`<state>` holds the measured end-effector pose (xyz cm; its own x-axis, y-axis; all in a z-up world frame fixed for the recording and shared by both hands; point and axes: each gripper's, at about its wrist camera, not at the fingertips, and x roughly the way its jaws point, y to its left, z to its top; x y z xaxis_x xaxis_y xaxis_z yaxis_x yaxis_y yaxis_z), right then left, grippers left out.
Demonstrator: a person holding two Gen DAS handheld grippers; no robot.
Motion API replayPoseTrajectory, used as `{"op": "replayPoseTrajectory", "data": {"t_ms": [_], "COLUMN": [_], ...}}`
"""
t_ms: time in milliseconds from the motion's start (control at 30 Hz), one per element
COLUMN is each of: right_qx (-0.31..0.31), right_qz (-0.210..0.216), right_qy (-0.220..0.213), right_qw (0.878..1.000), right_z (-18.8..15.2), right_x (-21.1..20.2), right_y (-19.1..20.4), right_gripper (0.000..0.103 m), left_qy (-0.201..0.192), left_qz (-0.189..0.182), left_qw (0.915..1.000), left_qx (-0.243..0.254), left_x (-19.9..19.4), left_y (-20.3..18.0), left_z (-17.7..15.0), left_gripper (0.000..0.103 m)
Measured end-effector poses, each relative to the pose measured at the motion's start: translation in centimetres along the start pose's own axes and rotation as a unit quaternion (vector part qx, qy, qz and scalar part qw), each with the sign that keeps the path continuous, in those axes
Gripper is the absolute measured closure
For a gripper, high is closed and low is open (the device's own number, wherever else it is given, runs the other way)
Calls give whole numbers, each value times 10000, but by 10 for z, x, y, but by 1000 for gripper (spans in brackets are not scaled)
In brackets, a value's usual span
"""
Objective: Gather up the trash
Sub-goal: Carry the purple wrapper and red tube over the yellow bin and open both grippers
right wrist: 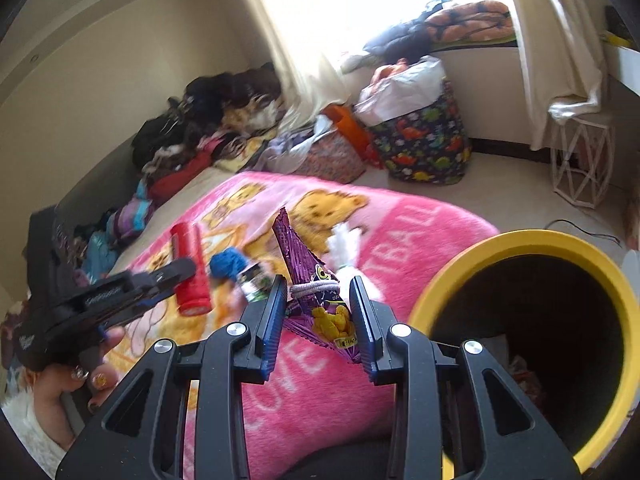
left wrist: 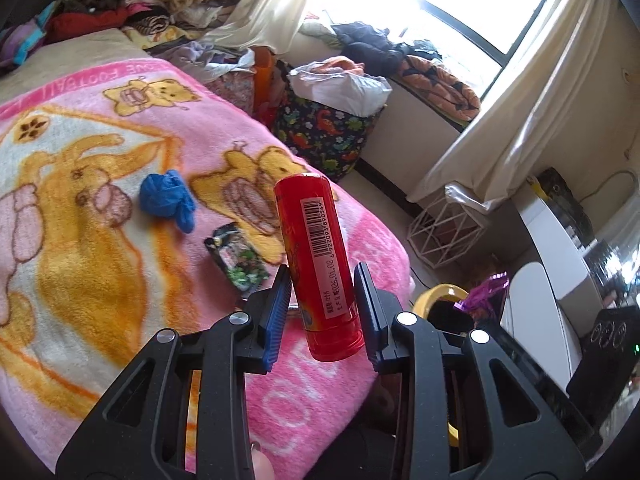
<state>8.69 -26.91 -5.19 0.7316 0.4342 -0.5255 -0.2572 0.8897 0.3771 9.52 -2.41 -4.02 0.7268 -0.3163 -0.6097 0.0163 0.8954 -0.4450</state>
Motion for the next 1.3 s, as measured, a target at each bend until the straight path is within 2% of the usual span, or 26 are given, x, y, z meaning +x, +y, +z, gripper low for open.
{"op": "replayPoseTrajectory", "data": {"t_ms": [300, 667, 1300], "right_qx": [533, 774, 1250], "right_qz": [-380, -561, -943], "right_qy": [-238, -376, -435], "right_qw": [9976, 9947, 9867], "right_z": [1, -5, -15], "right_x": [-24, -42, -70], "right_y": [-53, -81, -131], "right_gripper": [72, 72, 72], "left_qy": [173, 353, 733], "left_qz": [-228, -475, -812], "left_qw": [9991, 9961, 9861], "left_qx": [303, 662, 1255], "left_x": [9, 16, 36], "left_y": [-31, -71, -129], "left_z": [-12, -27, -57], "left_gripper": [78, 78, 78]}}
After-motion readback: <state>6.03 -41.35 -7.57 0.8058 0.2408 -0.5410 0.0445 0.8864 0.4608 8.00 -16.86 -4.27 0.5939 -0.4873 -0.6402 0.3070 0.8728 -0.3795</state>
